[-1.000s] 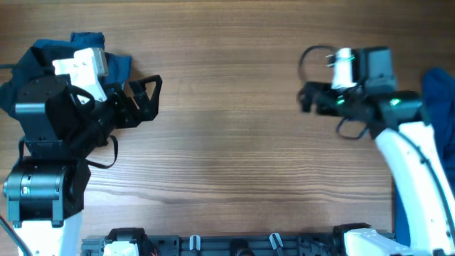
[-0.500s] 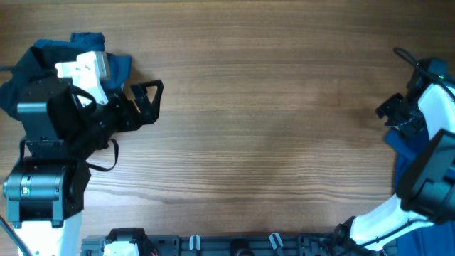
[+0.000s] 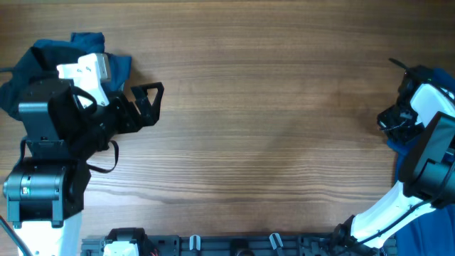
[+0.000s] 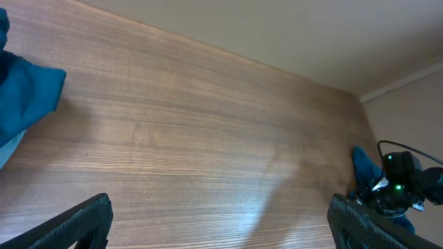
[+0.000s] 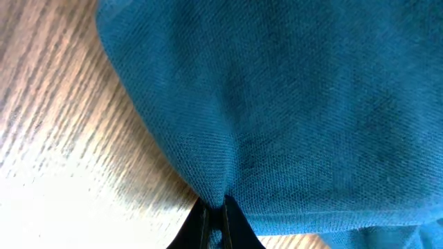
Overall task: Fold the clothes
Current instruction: 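Reach the right gripper to the teal shirt at the right edge and grasp it, then drag the teal shirt with the right gripper toward the table center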
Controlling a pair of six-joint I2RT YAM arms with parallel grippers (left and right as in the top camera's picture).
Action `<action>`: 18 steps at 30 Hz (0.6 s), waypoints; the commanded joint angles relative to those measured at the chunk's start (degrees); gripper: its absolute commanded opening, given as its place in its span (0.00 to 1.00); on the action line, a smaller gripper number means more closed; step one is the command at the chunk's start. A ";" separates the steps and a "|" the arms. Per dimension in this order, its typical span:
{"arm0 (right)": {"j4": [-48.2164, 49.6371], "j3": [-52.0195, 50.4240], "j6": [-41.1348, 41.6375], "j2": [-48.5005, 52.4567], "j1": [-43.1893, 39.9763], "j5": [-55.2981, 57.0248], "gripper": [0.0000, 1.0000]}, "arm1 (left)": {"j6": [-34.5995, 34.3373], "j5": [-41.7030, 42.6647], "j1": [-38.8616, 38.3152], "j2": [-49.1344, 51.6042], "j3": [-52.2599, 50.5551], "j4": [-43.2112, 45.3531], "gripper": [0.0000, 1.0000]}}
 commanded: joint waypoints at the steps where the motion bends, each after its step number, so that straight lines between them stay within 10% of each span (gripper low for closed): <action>1: 2.54 0.92 -7.82 -4.22 1.11 -17.55 0.05 | -0.22 0.44 0.22 -0.11 1.01 -0.13 1.00; 5: 7.26 1.25 -14.86 -16.22 8.20 -37.97 0.04 | -0.24 -3.04 0.22 -0.11 1.01 0.17 1.00; 18: 22.84 1.22 -5.92 -15.08 57.79 -38.23 0.04 | -0.22 -9.51 0.22 -2.99 1.03 3.50 1.00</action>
